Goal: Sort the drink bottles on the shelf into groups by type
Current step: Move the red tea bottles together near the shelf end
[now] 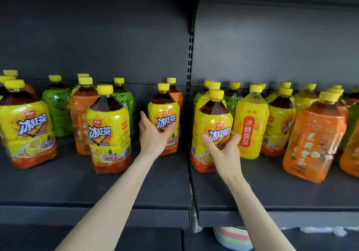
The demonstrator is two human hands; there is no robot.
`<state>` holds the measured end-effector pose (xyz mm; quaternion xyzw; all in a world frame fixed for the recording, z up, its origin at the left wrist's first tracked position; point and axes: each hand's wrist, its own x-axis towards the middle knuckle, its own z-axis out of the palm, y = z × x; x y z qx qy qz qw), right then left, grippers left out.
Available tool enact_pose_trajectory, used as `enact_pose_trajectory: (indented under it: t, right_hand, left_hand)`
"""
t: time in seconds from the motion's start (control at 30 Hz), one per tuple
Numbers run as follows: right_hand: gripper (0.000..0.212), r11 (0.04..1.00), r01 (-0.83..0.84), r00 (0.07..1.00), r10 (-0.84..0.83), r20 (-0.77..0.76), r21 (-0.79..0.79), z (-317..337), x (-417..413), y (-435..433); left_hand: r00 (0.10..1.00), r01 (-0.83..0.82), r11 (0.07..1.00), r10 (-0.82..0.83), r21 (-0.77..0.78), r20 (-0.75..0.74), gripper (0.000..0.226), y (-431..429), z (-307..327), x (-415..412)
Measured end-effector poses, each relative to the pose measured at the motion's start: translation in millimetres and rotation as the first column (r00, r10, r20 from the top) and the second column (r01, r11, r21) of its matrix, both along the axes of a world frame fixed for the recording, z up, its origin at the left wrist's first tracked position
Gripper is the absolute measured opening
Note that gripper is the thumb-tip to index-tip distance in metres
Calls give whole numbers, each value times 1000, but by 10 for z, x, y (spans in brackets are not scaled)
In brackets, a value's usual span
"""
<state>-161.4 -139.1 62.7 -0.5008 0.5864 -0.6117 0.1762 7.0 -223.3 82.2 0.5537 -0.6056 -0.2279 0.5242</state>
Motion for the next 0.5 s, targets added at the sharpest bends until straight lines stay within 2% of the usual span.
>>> enact_pose_trajectory:
  t: [0.07, 0.17, 0.3, 0.4, 0.5]
  right_hand:
    - [71, 1000, 6, 999, -6, 35, -20, 11, -16, -6]
    - [81, 1000, 0, 998, 1, 68, -16, 24, -41, -32]
    - [95, 1000, 7, 999, -6, 44, -26, -19, -70, -29]
    - [91, 999, -45, 999, 46, 30, -29, -48, -78, 28]
    - [79, 991, -120, 986, 126, 113, -52, -17, -67, 163]
  left_hand:
    - [991, 61, 994, -49, 89, -127, 105, -132, -29, 10]
    - [990, 77, 995, -68, 64, -123, 79, -119, -35, 57]
    - [985, 129, 992, -127, 4, -115, 60, 224, -30, 85]
    - [959, 234, 972, -234, -17, -158, 56, 587, -81, 126]
    - [895, 341, 940, -331, -20, -301, 56, 884, -127, 131]
